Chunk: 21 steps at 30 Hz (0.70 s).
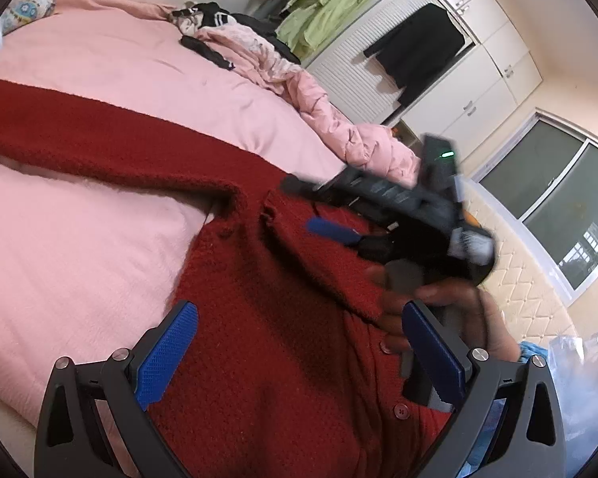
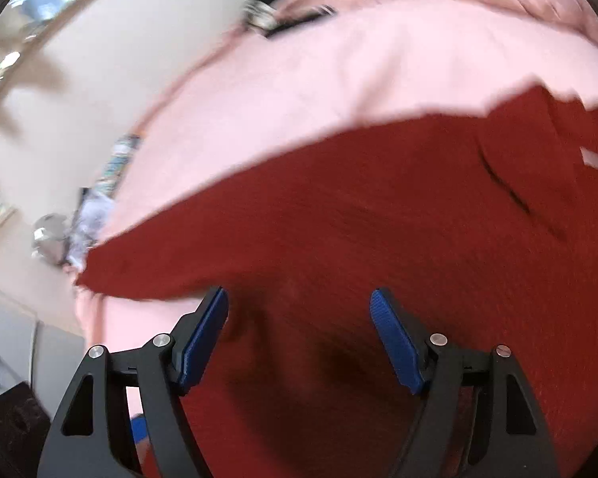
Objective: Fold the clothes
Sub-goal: 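Carry the held sleeve across the cardigan body with the right gripper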
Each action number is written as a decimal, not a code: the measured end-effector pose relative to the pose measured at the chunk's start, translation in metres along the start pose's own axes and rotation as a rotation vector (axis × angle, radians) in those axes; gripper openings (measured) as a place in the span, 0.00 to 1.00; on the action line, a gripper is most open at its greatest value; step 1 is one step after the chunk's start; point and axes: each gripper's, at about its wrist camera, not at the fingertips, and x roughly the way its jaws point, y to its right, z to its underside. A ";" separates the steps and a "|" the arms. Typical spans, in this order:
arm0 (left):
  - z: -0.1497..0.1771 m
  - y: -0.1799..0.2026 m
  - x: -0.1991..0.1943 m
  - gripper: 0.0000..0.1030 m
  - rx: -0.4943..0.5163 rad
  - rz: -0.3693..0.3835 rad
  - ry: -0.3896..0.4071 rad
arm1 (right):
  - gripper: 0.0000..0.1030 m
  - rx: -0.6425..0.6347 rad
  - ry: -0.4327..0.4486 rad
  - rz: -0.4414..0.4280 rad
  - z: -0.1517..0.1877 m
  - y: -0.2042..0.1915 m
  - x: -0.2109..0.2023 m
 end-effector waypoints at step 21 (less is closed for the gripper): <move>0.008 0.029 0.029 1.00 0.169 -0.129 -0.127 | 0.73 0.043 0.153 0.434 0.044 0.142 -0.105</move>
